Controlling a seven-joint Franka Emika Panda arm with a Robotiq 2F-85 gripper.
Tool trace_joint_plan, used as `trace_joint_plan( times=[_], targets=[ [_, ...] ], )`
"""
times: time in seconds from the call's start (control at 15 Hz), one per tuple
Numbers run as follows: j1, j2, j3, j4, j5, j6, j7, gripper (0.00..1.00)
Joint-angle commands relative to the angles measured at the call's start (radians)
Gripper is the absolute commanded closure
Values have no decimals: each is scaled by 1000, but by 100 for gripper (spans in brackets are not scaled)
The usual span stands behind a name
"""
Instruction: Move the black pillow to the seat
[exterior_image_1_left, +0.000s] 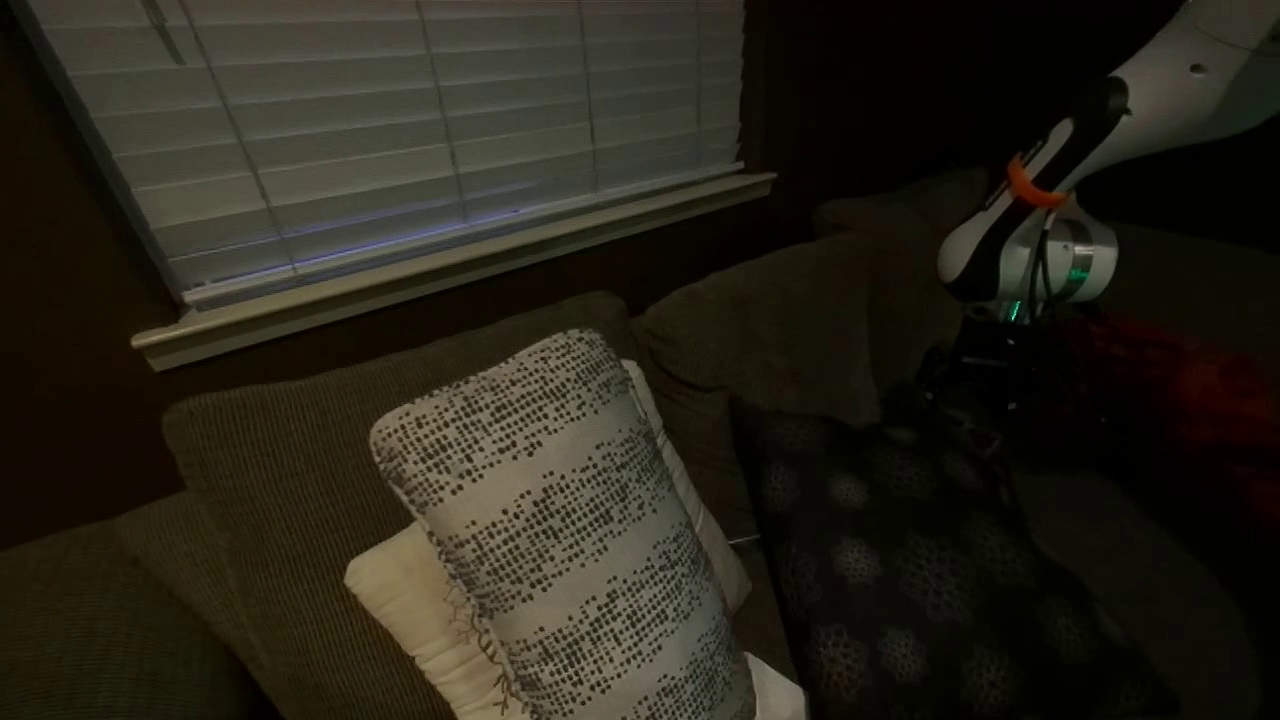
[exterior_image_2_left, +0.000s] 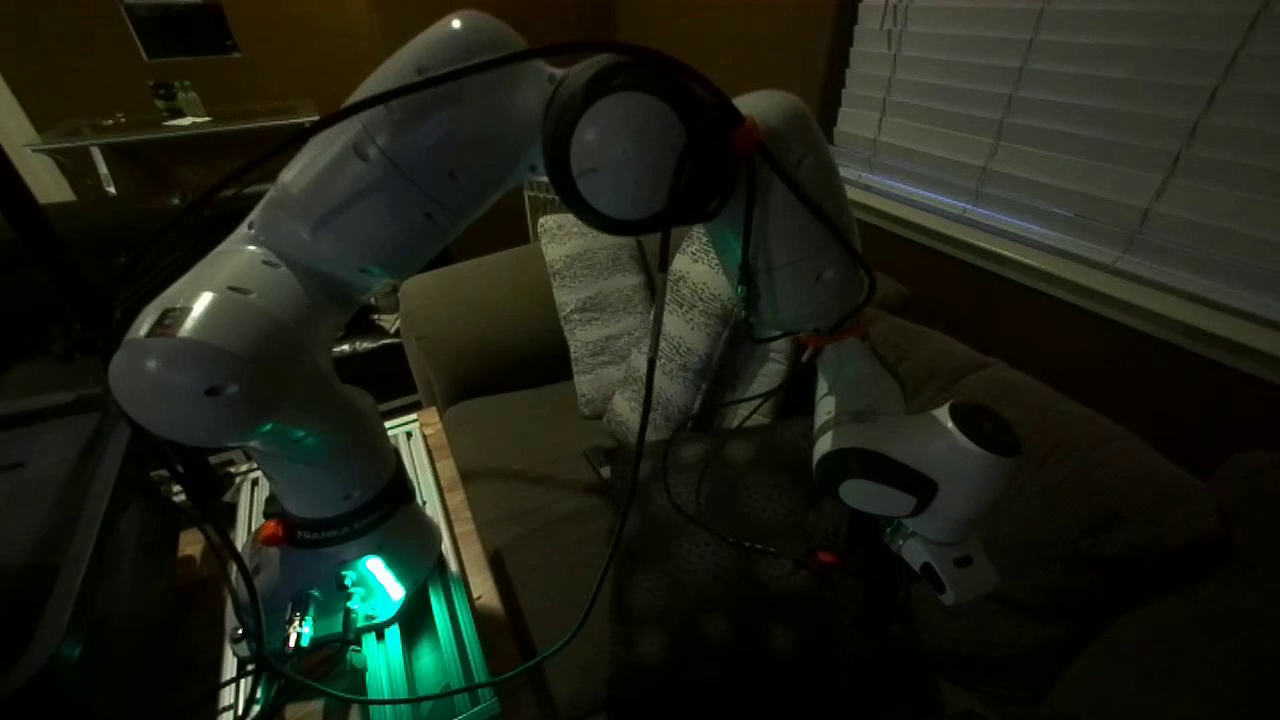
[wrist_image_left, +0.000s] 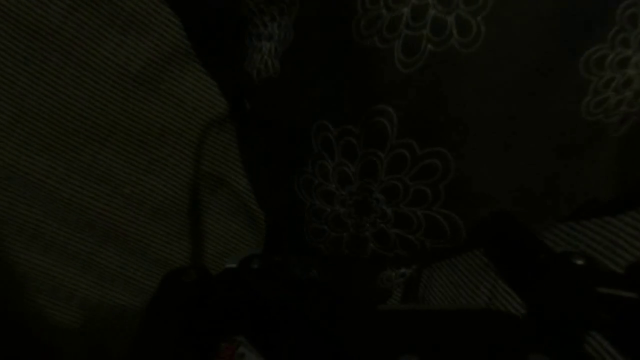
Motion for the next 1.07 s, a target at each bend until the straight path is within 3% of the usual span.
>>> trace_joint_plan(
  times=[0.0,0.13,0.2,0.33,0.6,1.0],
  targets=[
    [-20,87,36,118,12,27,28,0],
    [-39,121,69,171,20,-11,21,1],
    [-48,137,85,196,24,-31,16,26],
    [-55,167,100,238,21,-77,18,31],
    [-73,189,107,281,26,-186,17,61],
    [-89,130,88,219,15,-154,-33,99]
  ],
)
